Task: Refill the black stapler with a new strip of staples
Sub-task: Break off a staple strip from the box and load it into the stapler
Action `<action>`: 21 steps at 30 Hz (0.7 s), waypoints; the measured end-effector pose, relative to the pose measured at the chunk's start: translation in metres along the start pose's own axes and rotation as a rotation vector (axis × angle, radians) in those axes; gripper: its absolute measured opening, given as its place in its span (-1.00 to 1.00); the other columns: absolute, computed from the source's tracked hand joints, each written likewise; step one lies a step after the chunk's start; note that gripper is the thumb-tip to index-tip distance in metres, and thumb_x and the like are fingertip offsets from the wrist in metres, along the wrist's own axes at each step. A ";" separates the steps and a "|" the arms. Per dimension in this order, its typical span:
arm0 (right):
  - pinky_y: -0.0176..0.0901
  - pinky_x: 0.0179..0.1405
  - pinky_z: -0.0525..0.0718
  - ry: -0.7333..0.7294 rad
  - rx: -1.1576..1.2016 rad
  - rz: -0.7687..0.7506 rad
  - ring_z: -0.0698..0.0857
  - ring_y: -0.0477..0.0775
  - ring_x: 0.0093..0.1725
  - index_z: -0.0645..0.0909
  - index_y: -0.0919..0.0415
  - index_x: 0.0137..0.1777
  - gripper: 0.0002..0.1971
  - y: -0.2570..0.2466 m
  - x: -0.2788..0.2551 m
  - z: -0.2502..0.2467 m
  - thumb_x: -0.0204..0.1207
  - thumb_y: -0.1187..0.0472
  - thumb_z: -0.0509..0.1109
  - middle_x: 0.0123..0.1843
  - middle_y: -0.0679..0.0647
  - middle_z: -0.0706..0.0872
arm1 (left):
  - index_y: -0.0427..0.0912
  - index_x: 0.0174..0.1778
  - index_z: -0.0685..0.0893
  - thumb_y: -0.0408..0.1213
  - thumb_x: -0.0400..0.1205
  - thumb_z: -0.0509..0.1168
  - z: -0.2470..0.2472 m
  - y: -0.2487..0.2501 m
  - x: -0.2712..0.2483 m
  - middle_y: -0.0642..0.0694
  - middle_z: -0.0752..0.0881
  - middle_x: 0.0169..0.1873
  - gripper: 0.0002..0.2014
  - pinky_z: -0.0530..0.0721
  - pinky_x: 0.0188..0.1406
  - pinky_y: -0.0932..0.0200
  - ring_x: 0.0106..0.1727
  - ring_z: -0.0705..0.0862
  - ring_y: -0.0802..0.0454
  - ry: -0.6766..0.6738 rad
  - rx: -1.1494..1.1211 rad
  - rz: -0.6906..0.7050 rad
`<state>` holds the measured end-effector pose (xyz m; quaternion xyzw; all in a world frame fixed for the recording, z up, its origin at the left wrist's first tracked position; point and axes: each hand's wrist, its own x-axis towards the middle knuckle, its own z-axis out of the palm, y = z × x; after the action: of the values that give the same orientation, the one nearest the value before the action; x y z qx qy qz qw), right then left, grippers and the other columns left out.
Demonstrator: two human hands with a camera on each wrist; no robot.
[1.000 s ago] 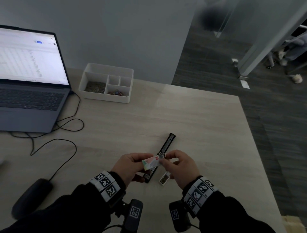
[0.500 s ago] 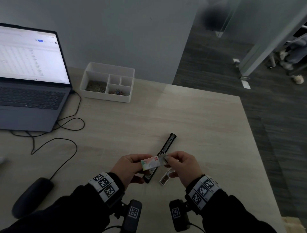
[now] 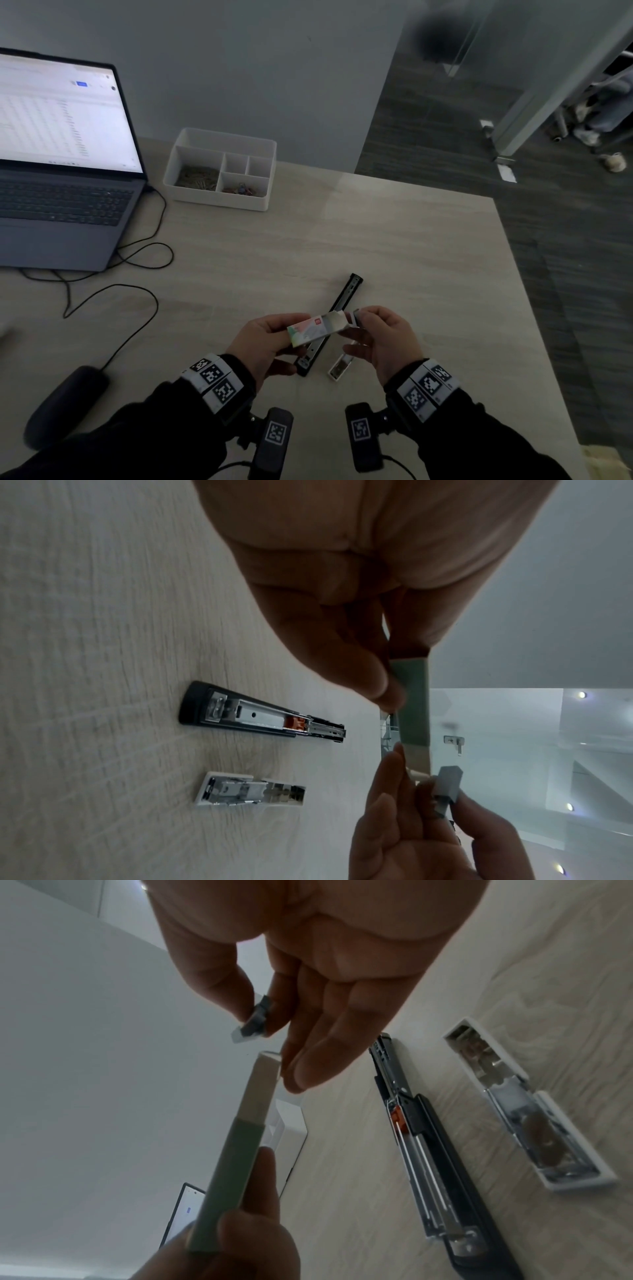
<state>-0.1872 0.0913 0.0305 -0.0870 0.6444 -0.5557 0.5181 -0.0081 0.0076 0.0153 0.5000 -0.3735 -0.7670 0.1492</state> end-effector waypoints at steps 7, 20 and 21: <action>0.04 -0.33 0.76 -0.006 -0.053 -0.045 0.83 0.31 -0.12 0.58 0.24 -0.23 -0.82 0.000 -0.002 -0.001 0.61 0.37 0.29 -0.04 0.34 0.85 | 0.00 -0.07 0.83 -0.46 0.58 0.37 0.001 0.000 -0.001 -0.07 0.88 -0.27 -0.76 0.70 -0.58 0.15 -0.32 0.78 0.01 0.026 0.061 0.034; 0.15 -0.30 0.81 -0.011 -0.470 -0.224 0.83 0.25 -0.12 0.65 0.11 -0.25 -0.86 0.008 -0.010 0.007 0.55 0.23 0.41 -0.15 0.07 0.88 | -0.07 0.15 0.77 -0.53 0.60 0.23 0.004 -0.002 -0.002 -0.24 0.83 0.00 -0.64 0.78 -0.40 0.03 -0.06 0.82 -0.11 -0.082 0.087 0.004; 0.15 -0.31 0.80 -0.011 -0.491 -0.236 0.81 0.33 -0.13 0.65 0.10 -0.25 -0.85 0.009 -0.010 0.008 0.55 0.23 0.41 -0.16 0.06 0.88 | -0.09 0.16 0.76 -0.54 0.60 0.18 0.004 -0.001 -0.003 -0.27 0.81 0.05 -0.62 0.78 -0.37 0.01 0.00 0.81 -0.17 -0.099 0.073 -0.014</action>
<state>-0.1721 0.0964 0.0305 -0.2875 0.7425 -0.4390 0.4163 -0.0098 0.0118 0.0170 0.4690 -0.4049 -0.7776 0.1068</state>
